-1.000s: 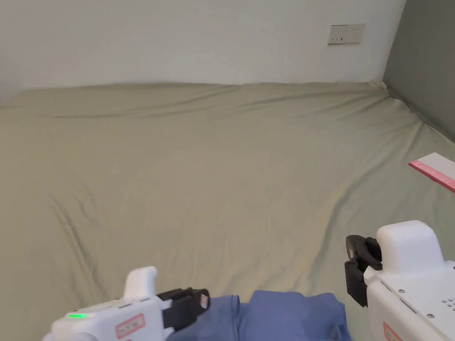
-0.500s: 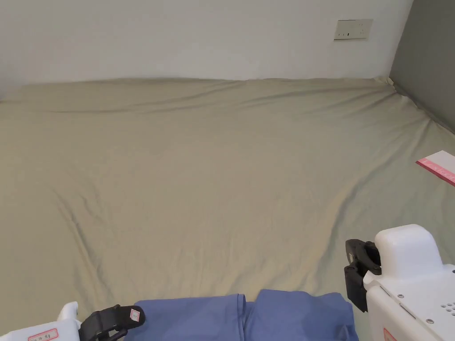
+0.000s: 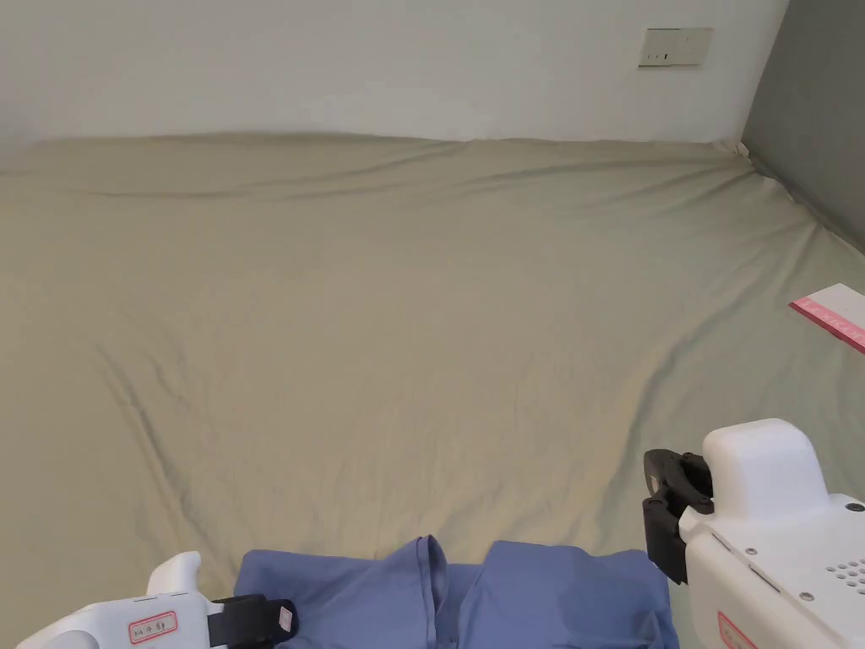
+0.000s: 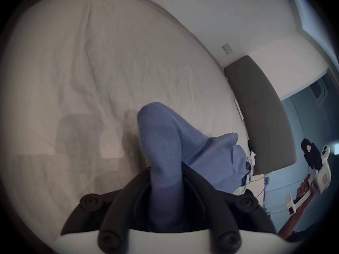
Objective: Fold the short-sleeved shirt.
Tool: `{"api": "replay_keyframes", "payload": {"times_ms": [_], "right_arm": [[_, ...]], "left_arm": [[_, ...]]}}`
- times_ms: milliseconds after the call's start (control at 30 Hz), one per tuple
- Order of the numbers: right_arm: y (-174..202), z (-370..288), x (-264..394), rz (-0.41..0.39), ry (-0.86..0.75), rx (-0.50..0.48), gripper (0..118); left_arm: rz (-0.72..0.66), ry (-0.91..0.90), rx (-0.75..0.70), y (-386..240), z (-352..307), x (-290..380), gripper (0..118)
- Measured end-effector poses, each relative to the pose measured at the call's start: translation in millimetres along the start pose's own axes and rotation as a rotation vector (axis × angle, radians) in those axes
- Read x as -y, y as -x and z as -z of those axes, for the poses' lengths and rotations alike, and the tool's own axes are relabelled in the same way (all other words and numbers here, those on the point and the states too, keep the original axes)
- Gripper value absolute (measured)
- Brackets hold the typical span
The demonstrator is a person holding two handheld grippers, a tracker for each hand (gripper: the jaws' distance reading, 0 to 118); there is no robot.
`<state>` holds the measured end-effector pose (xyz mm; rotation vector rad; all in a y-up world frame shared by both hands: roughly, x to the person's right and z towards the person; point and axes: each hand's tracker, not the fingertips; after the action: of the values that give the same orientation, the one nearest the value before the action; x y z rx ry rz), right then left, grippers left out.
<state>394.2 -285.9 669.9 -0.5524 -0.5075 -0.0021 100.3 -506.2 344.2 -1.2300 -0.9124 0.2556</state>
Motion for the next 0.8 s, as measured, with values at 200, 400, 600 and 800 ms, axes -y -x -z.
{"api": "replay_keyframes", "payload": {"times_ms": [200, 400, 600, 800], "right_arm": [[6, -1, -2, -0.001, -0.006, -0.009, 2], [10, 0, -3, -0.006, -0.008, -0.022, 2], [13, -2, -6, -0.021, -0.019, -0.032, 2], [12, -2, -8, -0.007, -0.030, -0.034, 2]], "left_arm": [[0.089, -0.065, -0.114, -4, -39, -13, 10], [0.103, -0.111, -0.177, 1, -84, -28, 9], [0.178, -0.211, -0.458, -6, -138, -55, 9], [0.302, -0.192, -0.620, -49, -157, -77, 9]]}}
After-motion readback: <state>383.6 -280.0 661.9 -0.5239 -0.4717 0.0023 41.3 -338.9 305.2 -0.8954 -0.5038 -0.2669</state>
